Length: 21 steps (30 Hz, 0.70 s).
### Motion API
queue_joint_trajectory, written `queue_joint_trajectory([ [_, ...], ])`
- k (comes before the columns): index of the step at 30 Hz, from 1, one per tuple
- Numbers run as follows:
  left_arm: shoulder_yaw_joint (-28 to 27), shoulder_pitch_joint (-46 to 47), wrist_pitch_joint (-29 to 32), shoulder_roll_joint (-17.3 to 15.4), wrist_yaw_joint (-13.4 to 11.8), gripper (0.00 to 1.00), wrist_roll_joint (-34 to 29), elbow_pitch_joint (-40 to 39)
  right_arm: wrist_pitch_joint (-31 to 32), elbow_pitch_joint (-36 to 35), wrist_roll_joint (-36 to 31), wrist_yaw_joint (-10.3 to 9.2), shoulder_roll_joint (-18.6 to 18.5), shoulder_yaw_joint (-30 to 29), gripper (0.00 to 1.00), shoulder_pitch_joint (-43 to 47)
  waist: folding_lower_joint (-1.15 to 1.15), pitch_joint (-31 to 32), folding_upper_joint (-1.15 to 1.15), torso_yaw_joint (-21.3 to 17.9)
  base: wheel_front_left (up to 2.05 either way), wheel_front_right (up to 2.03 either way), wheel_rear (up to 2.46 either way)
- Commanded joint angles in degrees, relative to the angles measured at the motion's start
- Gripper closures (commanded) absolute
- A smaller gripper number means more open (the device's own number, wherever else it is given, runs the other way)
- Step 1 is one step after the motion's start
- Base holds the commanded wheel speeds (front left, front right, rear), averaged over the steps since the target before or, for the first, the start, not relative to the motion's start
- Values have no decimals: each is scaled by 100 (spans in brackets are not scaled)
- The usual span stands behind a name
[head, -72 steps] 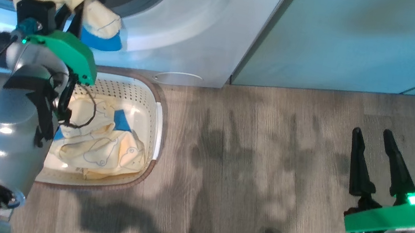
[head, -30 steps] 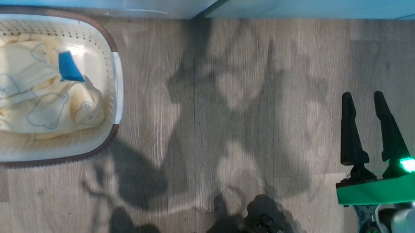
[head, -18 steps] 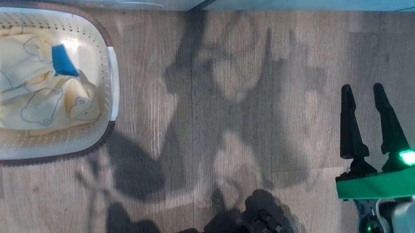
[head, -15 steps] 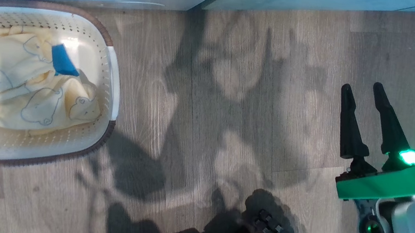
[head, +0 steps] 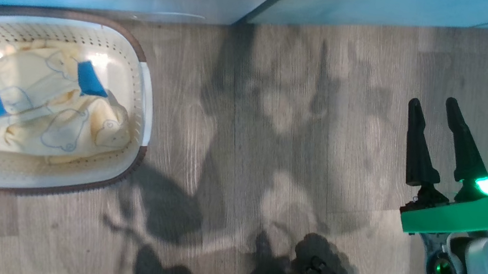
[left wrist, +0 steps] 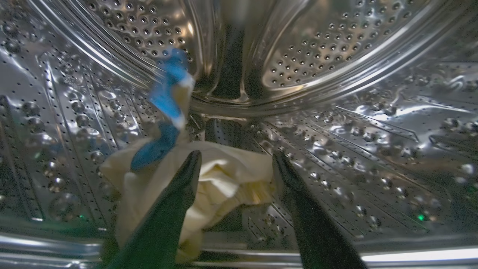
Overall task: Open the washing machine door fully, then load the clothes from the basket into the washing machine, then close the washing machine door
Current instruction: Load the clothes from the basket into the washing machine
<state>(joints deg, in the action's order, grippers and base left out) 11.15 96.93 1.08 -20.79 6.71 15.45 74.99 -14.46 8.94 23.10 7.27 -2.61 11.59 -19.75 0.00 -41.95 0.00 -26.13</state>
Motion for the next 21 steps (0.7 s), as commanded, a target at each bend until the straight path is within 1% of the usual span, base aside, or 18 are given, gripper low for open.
queue_joint_trajectory([
  [1, -2, -35, -11, -119, 41, 0, 96, -142, -54, -117, -34, 22, -27, 32, 0, 127, 0, 111, 0, 56, 0, 0, 0],
  [6, -61, -531, -396, -92, 72, 0, 375, -174, -54, -98, -33, 22, -27, -7, 0, 238, 0, 422, 0, 147, 0, 0, 0],
  [11, 152, -1341, -875, 50, 76, 0, 595, -405, -54, -61, -93, 22, -27, -71, 0, 393, 0, 817, 0, 280, 0, 0, 0],
  [16, 349, -2149, -1278, 20, 77, 0, 813, -663, -54, -18, -200, 22, -27, -130, 0, 583, 0, 1252, 0, 409, 0, 0, 0],
  [17, 349, -2149, -1278, 20, 77, 0, 813, -663, -54, -18, -200, 22, -27, -130, 0, 583, 0, 1252, 0, 409, 0, 0, 0],
  [21, 413, -2754, -1482, 7, 77, 0, 975, -897, -54, 3, -268, 22, -42, -216, 0, 794, 0, 1618, 0, 536, 0, 0, 0],
])
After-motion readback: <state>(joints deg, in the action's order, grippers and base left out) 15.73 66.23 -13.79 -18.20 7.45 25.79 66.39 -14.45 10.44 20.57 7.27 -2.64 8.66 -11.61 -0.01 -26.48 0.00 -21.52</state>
